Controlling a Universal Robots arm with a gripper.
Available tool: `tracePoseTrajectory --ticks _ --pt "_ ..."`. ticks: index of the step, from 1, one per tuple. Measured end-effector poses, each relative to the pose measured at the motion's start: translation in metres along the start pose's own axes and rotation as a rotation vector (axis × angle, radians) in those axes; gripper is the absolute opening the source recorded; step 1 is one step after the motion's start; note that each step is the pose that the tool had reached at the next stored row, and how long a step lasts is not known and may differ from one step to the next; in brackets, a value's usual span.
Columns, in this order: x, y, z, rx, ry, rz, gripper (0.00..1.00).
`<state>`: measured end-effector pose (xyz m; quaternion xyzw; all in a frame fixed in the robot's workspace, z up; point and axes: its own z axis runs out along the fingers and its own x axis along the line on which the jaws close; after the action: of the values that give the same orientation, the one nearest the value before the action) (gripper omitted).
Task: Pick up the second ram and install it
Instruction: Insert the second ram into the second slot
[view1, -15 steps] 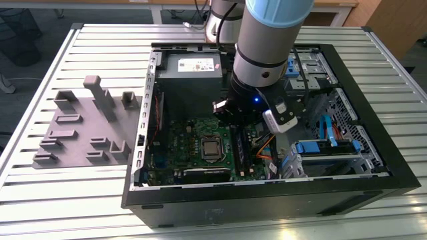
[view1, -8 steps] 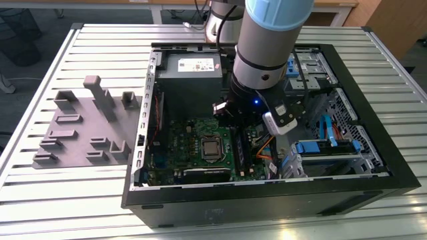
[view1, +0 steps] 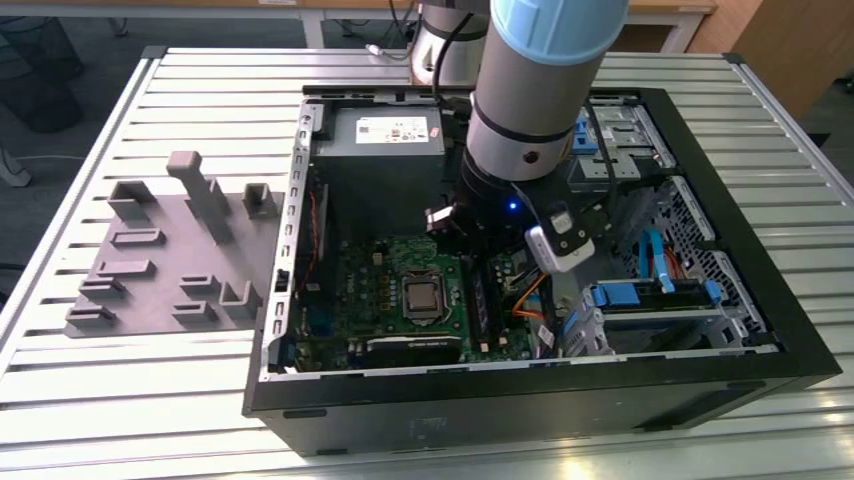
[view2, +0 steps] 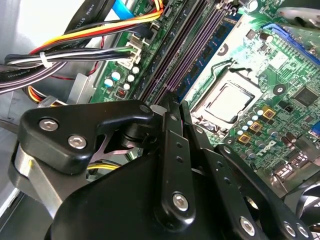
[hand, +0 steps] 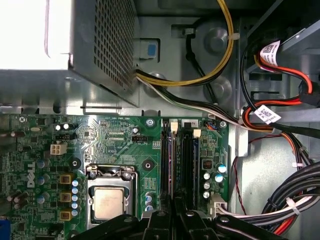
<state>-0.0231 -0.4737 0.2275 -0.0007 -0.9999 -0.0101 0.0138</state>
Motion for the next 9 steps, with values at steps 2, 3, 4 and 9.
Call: tracePoseTrajectory --ticks 2,3,4,9 --pt "-0.0003 -0.0002 0.0005 -0.0002 -0.0001 0.0 0.14" --pt "-0.0005 -0.0003 0.0008 -0.0001 0.0 0.0 0.14" --pt "-0.0005 -0.0004 0.0013 0.0 0.0 0.0 0.14" --pt "-0.0006 -0.001 0.0037 0.0001 0.0001 0.0 0.14"
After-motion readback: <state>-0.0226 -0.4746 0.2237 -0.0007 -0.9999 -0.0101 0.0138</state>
